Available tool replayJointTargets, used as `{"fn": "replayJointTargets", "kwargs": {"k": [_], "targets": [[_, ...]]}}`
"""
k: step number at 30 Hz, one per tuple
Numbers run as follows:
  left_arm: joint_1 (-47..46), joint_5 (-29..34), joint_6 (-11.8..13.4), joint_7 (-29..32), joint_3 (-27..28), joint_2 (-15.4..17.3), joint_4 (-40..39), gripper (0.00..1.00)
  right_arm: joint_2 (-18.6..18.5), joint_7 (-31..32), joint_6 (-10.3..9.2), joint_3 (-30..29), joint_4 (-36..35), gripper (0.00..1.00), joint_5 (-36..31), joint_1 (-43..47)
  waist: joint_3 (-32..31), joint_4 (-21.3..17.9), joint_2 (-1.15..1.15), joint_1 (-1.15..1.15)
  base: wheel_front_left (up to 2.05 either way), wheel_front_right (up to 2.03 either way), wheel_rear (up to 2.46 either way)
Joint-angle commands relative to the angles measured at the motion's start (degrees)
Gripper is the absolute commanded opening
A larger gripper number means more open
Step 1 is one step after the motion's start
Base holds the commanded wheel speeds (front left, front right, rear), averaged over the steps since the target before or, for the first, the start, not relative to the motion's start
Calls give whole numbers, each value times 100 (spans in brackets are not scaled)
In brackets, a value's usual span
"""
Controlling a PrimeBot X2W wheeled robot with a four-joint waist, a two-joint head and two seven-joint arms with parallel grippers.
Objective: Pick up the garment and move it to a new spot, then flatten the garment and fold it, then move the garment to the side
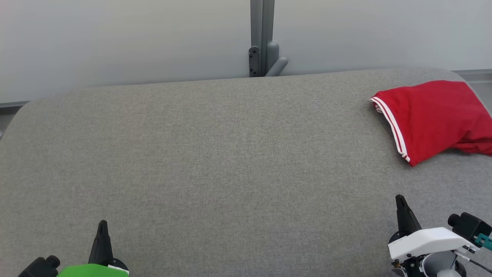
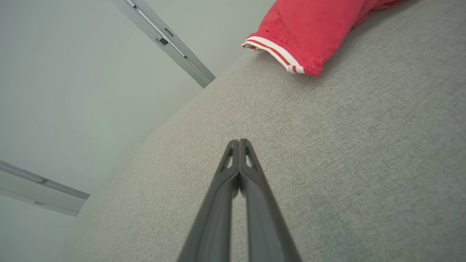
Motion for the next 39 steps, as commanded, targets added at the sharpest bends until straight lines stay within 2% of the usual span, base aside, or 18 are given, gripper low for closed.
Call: {"fn": "replayJointTargets", "kwargs": {"k": [1,17,39], "targets": [[-160,-199,-6,41,27,42,-81,0,-46,46,-3,-25,-101,0,210,-133,1,0,6,0,0,0,0],[-367,-1307,-9,353,56,53,-115,0,-58,360,-4,-78,-193,0,1532,-228,8,-2,9,0,0,0,0],[-587,-2516,-12,692,85,64,-148,0,-71,700,-4,-134,-289,0,2951,-327,17,-4,13,0,0,0,0]]}}
